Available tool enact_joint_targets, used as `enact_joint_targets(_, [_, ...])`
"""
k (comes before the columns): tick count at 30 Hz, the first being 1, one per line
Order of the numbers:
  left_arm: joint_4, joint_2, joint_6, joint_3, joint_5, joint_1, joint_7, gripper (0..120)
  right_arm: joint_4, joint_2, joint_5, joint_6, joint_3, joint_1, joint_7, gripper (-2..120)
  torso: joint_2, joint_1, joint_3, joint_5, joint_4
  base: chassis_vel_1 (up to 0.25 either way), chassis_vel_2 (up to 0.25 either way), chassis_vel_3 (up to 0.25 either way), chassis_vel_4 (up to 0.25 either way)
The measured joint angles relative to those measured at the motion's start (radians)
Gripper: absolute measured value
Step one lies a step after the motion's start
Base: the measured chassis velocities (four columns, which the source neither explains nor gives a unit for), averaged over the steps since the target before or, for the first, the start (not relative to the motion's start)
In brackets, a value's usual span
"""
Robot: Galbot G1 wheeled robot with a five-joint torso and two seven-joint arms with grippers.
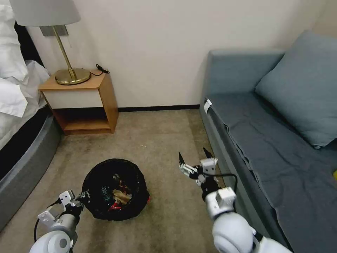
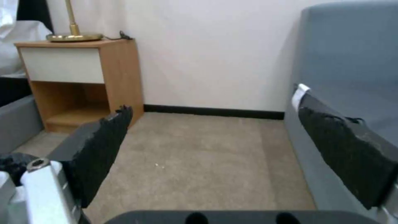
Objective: Pick up the trash bin, then pick up the garbage on the floor and place it into the trash bin.
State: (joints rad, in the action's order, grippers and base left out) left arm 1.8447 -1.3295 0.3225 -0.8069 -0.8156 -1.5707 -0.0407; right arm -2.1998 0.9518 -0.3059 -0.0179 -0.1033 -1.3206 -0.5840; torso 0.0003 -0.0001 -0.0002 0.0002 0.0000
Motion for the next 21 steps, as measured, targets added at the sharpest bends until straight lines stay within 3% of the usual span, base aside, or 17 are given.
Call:
enact_joint_targets(4, [0.016, -0.01, 0.005, 0.001, 0.003, -0.009, -0.013, 4, -0.016, 0.016, 0.054, 0.019, 0.039, -0.066, 0.023, 100, 0.0, 0.0, 0.0, -0.0004, -0.0001, 0.0, 0.0, 0.0, 0.0])
enact_joint_targets(11, [0.031, -0.014, 0.018, 0.011, 0.017, 0.002, -0.022, 26, -0.016, 0.017, 0.058, 0.031, 0.058, -0.073, 0.036, 100, 0.0, 0.0, 0.0, -0.0012, -0.0002, 0.0, 0.0, 0.0, 0.0])
enact_joint_targets(13, [0.073, -0.016, 0.016, 0.005, 0.037, -0.007, -0.015, 39, -0.021, 0.013, 0.056, 0.036, 0.069, -0.073, 0.039, 100, 0.0, 0.0, 0.0, -0.0004, -0.0002, 0.0, 0.0, 0.0, 0.0])
enact_joint_targets(21, [0.207, -0.02, 0.003, -0.017, 0.14, -0.029, -0.002, 65, -0.017, 0.011, 0.036, 0.048, 0.083, -0.064, 0.042, 100, 0.0, 0.0, 0.0, -0.0002, -0.0001, 0.0, 0.0, 0.0, 0.0])
